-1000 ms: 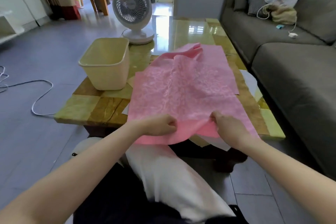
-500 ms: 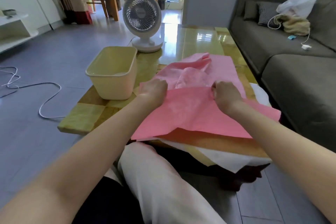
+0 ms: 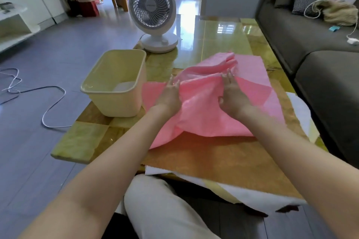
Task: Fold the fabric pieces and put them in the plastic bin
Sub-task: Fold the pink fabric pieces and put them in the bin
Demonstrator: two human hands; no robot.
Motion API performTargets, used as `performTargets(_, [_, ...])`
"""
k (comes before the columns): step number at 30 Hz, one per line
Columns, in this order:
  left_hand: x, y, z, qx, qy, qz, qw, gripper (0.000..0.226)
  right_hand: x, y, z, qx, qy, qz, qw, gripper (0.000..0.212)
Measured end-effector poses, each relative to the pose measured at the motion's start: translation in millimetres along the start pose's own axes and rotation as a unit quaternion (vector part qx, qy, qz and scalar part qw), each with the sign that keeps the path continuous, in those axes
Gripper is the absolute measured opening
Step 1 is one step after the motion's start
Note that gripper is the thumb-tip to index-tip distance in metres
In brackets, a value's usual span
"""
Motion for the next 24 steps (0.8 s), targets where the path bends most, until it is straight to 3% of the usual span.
performTargets(3, [22, 1, 7, 0.015, 0.017, 0.014, 1.000, 0.061, 24, 12, 19, -0.067, -0.007, -0.005, 0.998, 0.071])
performTargets(6, [29, 24, 12, 0.032, 0.042, -0.040, 0.998, 0.042, 63, 39, 38, -0.108, -0.016, 0.048, 0.993, 0.067])
performTargets(9, [44, 47, 21, 0.028, 0.037, -0.037, 0.998, 0.031, 102, 59, 42, -0.110, 0.033, 0.109, 0.987, 0.076])
performTargets(11, [57, 57, 27, 0.020, 0.023, -0.015, 0.999, 0.036, 116, 60, 36, -0.094, 0.079, 0.123, 0.985, 0.070])
performTargets(17, [94, 77, 42, 0.000, -0.083, 0.079, 0.993, 0.056, 99, 55, 22, -0.022, 0.064, 0.066, 0.995, 0.063])
performTargets(22, [80, 79, 38, 0.017, -0.064, 0.054, 0.996, 0.063, 68, 66, 18, -0.011, 0.135, 0.013, 0.991, 0.059])
performTargets(24, [68, 78, 29, 0.040, -0.092, 0.042, 0.994, 0.056, 56, 75, 15, -0.004, 0.175, -0.008, 0.985, 0.058])
Point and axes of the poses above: each hand's wrist, its own y-axis away from the middle knuckle, its own x-axis out of the palm, z = x × y, the point moved 9 cm from there along -y, towards the middle knuckle, and after that the axes turned 15 degrees about z, right-handed, at the moved point
